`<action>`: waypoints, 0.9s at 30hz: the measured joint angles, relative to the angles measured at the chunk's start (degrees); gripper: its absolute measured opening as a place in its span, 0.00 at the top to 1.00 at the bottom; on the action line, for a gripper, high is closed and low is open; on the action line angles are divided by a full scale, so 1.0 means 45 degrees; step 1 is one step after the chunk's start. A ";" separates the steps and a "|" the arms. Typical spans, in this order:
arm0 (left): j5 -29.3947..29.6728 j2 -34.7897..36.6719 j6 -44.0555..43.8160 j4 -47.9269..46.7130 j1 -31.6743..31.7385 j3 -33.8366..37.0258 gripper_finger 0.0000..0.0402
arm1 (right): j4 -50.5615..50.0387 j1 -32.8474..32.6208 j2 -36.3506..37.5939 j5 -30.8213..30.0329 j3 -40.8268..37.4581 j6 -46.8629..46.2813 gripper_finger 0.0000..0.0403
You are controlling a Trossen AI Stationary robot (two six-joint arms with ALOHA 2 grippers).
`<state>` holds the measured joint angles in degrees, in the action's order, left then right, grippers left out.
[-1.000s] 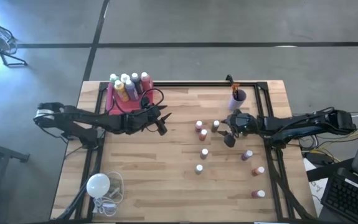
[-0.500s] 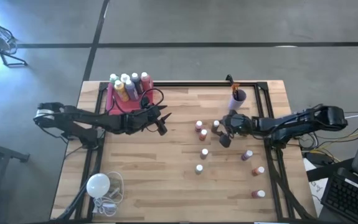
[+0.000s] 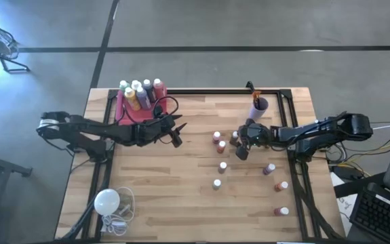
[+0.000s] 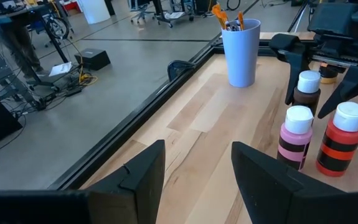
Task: Pick & Place Paint Supplies
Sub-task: Put the small brown paint bottle into the pink bin
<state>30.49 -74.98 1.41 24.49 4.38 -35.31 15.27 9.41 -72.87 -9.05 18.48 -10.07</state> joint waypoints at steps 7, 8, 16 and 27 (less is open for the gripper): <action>0.0001 0.0000 0.0005 -0.0010 0.0000 0.0000 0.53 | 0.0010 0.0000 0.0094 -0.0016 0.0010 0.0049 0.53; 0.0003 0.0000 0.0005 -0.0010 0.0000 0.0000 0.53 | 0.0010 0.0000 0.0098 -0.0016 0.0010 0.0049 0.55; 0.0000 0.0000 0.0005 -0.0019 -0.0010 0.0000 0.53 | 0.0010 0.0000 0.0094 -0.0011 0.0010 0.0053 0.64; 0.0000 0.0000 0.0005 -0.0019 -0.0010 0.0000 0.53 | 0.0000 0.0000 0.0099 0.0006 0.0010 0.0106 0.61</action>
<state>30.49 -74.98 1.43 24.40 4.34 -35.31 15.27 9.41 -72.42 -9.03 18.52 -9.59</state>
